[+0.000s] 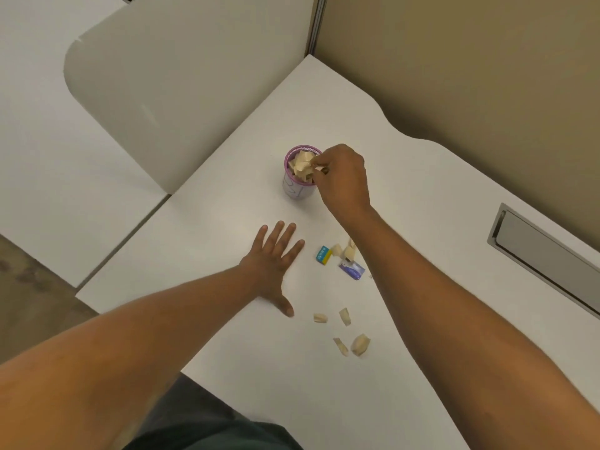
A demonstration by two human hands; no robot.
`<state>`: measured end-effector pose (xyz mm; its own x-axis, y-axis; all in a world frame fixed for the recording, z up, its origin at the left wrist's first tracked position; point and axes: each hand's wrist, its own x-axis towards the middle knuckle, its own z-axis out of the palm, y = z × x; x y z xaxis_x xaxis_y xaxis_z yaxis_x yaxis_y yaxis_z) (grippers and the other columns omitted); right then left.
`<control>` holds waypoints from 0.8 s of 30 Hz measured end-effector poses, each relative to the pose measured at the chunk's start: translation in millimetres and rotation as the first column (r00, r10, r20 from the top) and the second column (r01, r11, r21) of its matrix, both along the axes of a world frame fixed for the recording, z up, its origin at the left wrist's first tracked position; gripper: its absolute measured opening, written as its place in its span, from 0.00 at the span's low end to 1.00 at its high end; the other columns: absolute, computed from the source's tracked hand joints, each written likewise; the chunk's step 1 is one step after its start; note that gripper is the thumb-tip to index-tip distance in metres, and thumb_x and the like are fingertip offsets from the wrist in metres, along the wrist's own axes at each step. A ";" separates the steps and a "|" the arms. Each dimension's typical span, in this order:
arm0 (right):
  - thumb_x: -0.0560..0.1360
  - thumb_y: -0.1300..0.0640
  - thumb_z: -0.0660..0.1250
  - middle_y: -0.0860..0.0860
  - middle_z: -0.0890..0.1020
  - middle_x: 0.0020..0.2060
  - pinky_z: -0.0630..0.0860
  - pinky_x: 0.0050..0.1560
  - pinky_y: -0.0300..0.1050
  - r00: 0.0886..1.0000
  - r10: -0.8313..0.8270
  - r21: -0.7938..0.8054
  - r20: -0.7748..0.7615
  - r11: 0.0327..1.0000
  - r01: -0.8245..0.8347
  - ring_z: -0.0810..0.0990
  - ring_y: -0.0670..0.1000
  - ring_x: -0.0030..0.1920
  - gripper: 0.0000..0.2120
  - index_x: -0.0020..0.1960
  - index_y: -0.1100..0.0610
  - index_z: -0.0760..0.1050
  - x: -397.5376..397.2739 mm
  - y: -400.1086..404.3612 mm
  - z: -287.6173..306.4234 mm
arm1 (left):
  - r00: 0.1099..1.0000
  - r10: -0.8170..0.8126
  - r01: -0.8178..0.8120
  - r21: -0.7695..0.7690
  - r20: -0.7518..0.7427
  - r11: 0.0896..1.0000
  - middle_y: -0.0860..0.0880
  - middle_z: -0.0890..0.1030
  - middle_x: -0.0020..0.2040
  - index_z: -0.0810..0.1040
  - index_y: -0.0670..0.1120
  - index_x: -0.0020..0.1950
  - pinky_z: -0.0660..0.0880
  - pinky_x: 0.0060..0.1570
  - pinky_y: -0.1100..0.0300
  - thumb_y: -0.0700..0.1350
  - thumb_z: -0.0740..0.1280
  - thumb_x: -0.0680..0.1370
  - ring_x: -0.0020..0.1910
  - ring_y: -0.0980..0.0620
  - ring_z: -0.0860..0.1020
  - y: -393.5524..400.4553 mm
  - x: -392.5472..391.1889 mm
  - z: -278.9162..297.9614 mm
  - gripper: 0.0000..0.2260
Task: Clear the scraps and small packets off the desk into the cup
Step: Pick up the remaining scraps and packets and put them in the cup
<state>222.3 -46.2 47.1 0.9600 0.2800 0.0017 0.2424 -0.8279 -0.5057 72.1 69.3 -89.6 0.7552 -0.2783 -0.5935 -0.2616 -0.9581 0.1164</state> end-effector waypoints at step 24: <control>0.74 0.63 0.72 0.56 0.80 0.62 0.76 0.48 0.45 0.900 0.348 -0.295 -0.262 0.859 -0.418 0.82 0.59 0.55 0.19 0.62 0.49 0.83 51.1 11.6 29.0 | 1.000 -0.001 0.002 0.038 -0.012 0.999 0.38 0.20 0.77 0.24 0.48 0.80 0.30 0.76 0.32 0.88 0.57 0.57 0.75 0.35 0.19 -1.3 -1.5 6.8 0.71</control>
<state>273.4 -34.6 76.1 0.7475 0.5753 -0.3321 0.5023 -0.8167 -0.2840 70.6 68.0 -82.9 0.7478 -0.2565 -0.6124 -0.2618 -0.9615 0.0831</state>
